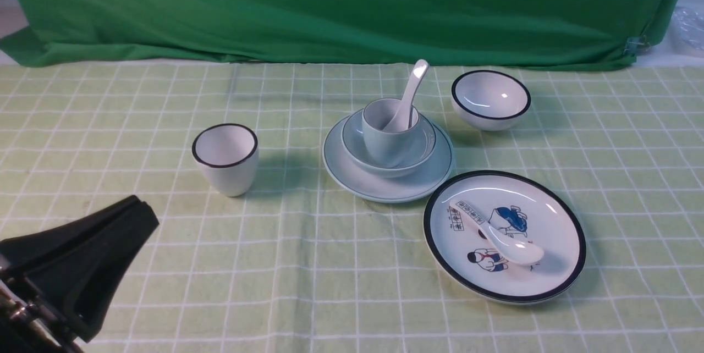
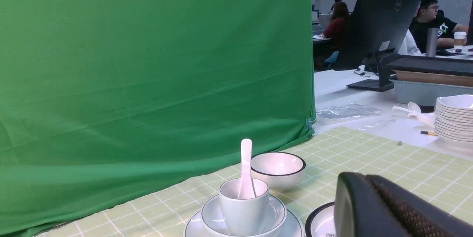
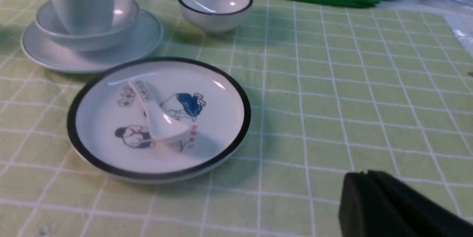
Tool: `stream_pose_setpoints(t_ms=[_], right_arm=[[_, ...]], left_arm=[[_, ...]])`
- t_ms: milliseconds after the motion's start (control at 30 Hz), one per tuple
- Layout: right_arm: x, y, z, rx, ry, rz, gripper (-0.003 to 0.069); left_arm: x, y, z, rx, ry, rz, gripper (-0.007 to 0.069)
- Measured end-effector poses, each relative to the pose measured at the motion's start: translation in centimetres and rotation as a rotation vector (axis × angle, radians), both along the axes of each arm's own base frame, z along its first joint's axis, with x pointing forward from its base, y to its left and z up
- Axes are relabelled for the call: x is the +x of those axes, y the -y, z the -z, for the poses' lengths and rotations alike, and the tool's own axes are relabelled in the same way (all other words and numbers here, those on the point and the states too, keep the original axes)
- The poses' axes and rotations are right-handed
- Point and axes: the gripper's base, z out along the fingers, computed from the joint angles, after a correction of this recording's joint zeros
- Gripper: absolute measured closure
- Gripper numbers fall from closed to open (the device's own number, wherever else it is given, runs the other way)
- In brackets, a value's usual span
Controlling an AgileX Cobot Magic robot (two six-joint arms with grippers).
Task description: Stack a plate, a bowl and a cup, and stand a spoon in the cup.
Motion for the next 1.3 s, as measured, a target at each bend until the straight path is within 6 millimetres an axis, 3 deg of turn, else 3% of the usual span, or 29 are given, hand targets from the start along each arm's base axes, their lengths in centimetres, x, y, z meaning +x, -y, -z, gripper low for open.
stream_pose_setpoints(t_ms=[133,200,1167,1300], right_arm=[[-0.1,0.1,4.2,-0.008,-0.015,0.008,0.0641],[0.0,0.1,5.4,0.01,-0.029,0.016,0.0641],[0.2,0.1,5.2,0.032,0.016,0.026,0.0567],[0.2,0.1,5.2,0.032,0.016,0.026,0.055]], left_arm=[[0.0,0.0,0.0,0.0,0.0,0.0,0.0615],[0.0,0.0,0.0,0.002,-0.001,0.0,0.0615],[0.0,0.0,0.1,0.006,-0.002,0.0,0.0615],[0.3,-1.0,0.3,0.027,-0.01,-0.108,0.0614]])
